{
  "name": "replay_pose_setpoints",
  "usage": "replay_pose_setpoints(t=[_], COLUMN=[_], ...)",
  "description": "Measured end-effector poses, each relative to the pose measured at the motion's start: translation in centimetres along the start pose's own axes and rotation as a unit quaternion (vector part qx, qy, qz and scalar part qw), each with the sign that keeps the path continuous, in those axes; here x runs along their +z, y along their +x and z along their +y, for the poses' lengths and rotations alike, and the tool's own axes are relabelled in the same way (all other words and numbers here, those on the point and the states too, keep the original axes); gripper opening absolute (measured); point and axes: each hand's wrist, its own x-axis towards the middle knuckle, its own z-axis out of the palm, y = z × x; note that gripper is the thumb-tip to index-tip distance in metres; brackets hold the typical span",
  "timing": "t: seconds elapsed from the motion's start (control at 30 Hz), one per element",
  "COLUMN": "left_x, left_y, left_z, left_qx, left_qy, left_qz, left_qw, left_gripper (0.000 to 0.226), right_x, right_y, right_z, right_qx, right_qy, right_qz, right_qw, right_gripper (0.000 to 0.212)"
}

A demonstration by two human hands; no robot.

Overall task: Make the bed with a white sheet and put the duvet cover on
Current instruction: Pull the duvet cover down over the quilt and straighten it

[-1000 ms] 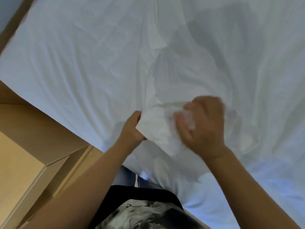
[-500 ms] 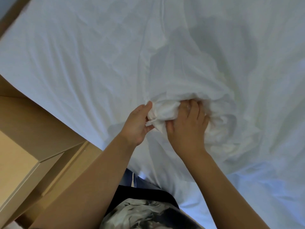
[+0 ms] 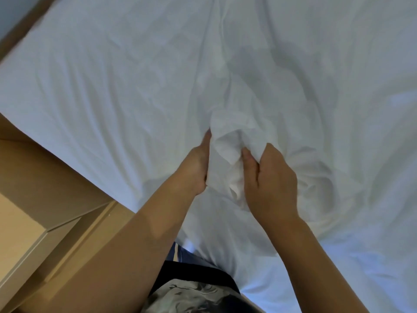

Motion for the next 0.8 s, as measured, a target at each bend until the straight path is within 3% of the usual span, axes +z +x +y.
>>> replay_pose_setpoints(t=[0.1,0.27,0.43,0.57,0.7,0.73,0.8], left_x=[1.7,1.0,0.8,0.6,-1.2,-1.6,-2.6], left_y=[-0.3,-0.3,-0.8,-1.3,-1.5,-1.4,-0.8], left_z=[-0.6,-0.5,0.3,1.3,0.4,-0.2,-1.9], left_qx=[0.047,0.155,0.185,0.219,0.262,0.261,0.219], left_qy=[0.041,-0.021,0.029,0.025,0.030,0.096,0.240], left_qz=[0.049,0.143,0.130,0.134,0.117,0.133,0.169], left_qw=[0.997,0.977,0.974,0.966,0.957,0.951,0.931], left_gripper=[0.025,0.025,0.030,0.031,0.009,0.014,0.057], right_x=[-0.8,0.0,-0.1,0.6,-0.1,-0.1,0.3], right_y=[0.5,0.5,-0.6,-1.2,0.6,0.8,0.6], right_z=[0.0,1.5,2.5,1.8,1.7,1.6,1.4], right_qx=[0.015,0.036,0.015,0.036,0.071,0.063,0.056], right_qy=[-0.034,-0.096,-0.109,-0.053,0.023,0.022,0.029], right_qz=[-0.016,-0.108,-0.089,-0.062,0.005,-0.009,-0.037], right_qw=[0.999,0.989,0.990,0.996,0.997,0.998,0.997], right_gripper=[0.038,0.050,0.058,0.038,0.036,0.037,0.031])
